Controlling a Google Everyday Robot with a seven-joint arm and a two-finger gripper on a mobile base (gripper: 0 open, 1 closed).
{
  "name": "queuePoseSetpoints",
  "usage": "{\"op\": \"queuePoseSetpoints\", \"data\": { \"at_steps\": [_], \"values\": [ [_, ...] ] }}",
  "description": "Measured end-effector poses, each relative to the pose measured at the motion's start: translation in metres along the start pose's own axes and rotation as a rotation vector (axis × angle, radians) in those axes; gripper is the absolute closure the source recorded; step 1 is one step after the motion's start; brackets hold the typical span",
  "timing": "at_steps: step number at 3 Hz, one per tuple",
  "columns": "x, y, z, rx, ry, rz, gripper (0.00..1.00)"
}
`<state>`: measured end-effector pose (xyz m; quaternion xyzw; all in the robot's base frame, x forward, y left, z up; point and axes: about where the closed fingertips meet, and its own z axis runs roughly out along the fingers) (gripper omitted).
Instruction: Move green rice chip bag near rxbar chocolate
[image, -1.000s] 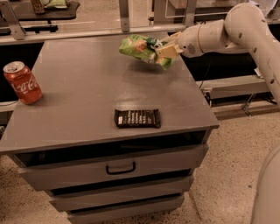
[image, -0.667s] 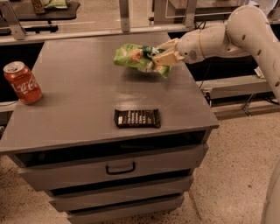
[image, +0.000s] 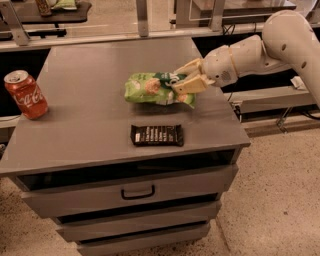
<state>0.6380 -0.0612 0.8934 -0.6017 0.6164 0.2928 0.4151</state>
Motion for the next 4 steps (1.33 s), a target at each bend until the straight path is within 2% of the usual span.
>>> {"op": "queuePoseSetpoints", "data": {
  "at_steps": [1,2,4],
  "values": [
    [-0.003,0.024,0.004,-0.060,0.016,-0.036,0.82],
    [0.003,0.035,0.009,-0.080,0.021,-0.056,0.60],
    [0.014,0.033,0.004,-0.079,0.057,-0.101,0.13]
  ]
}}
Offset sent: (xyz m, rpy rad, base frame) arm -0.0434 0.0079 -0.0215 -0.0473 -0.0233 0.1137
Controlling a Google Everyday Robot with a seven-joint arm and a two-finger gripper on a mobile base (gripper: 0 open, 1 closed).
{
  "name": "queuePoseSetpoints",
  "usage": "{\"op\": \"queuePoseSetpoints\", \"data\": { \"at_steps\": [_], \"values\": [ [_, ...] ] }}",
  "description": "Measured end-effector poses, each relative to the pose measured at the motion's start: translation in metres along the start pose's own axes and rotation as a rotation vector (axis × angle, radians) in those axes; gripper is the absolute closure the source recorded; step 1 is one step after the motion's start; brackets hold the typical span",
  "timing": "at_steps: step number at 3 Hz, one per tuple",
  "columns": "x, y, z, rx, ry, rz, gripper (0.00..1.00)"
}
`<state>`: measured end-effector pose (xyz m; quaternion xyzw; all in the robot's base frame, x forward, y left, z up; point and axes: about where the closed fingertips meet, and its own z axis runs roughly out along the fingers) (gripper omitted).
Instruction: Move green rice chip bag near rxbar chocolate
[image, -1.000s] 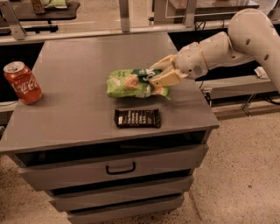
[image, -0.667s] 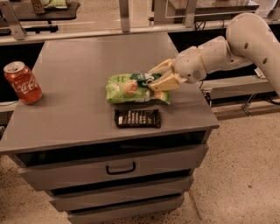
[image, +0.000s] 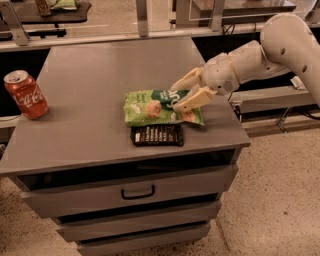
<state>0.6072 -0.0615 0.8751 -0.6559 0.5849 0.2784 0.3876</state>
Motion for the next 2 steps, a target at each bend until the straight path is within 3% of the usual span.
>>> {"op": "queuePoseSetpoints", "data": {
  "at_steps": [1,2],
  "values": [
    [0.001,-0.005,-0.006,0.007,0.017,-0.024,0.00],
    [0.003,-0.014,-0.017,0.044,0.024,-0.024,0.00]
  ]
}}
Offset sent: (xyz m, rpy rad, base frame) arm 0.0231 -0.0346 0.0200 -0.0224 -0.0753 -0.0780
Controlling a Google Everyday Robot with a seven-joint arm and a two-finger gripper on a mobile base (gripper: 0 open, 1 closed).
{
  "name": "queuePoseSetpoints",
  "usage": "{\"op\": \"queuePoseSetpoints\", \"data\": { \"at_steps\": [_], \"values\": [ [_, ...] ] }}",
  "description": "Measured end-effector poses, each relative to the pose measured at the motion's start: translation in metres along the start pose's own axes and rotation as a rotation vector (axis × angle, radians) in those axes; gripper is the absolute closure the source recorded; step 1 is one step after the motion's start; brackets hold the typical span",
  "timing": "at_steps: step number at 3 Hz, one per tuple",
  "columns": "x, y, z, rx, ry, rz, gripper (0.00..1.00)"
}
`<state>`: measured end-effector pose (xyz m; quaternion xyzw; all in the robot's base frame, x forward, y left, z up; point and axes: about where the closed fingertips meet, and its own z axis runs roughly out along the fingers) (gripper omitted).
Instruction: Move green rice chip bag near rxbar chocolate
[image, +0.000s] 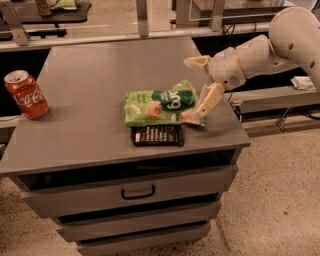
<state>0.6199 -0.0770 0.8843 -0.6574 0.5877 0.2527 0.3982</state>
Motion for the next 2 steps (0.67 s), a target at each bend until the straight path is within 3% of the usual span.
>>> {"op": "queuePoseSetpoints", "data": {
  "at_steps": [1,2],
  "values": [
    [-0.003,-0.034,-0.054,0.174,-0.019,0.000,0.00],
    [-0.014,-0.077,-0.129,0.417,-0.075,0.000,0.00]
  ]
}}
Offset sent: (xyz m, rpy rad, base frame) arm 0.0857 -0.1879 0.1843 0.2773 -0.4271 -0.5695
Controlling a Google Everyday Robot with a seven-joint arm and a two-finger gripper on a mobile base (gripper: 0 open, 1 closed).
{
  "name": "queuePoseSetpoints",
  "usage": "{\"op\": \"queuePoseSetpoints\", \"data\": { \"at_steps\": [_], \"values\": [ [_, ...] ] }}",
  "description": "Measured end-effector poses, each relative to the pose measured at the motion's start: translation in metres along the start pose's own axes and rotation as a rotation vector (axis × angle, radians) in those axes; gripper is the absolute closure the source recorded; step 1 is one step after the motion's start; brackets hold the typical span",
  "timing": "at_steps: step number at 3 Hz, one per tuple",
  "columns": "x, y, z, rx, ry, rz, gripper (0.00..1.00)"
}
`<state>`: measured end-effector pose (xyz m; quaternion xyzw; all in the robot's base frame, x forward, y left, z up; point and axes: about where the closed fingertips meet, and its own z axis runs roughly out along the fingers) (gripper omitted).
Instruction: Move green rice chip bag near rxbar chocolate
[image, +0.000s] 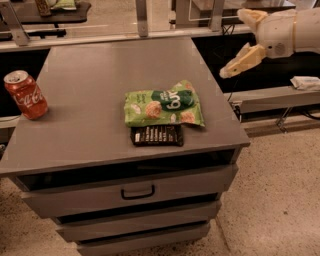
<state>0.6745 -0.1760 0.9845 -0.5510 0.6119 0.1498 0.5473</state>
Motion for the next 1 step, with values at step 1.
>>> {"op": "queuePoseSetpoints", "data": {
  "at_steps": [1],
  "values": [
    [-0.0048,-0.0092,-0.0008,0.029,-0.009,-0.006,0.00]
  ]
}}
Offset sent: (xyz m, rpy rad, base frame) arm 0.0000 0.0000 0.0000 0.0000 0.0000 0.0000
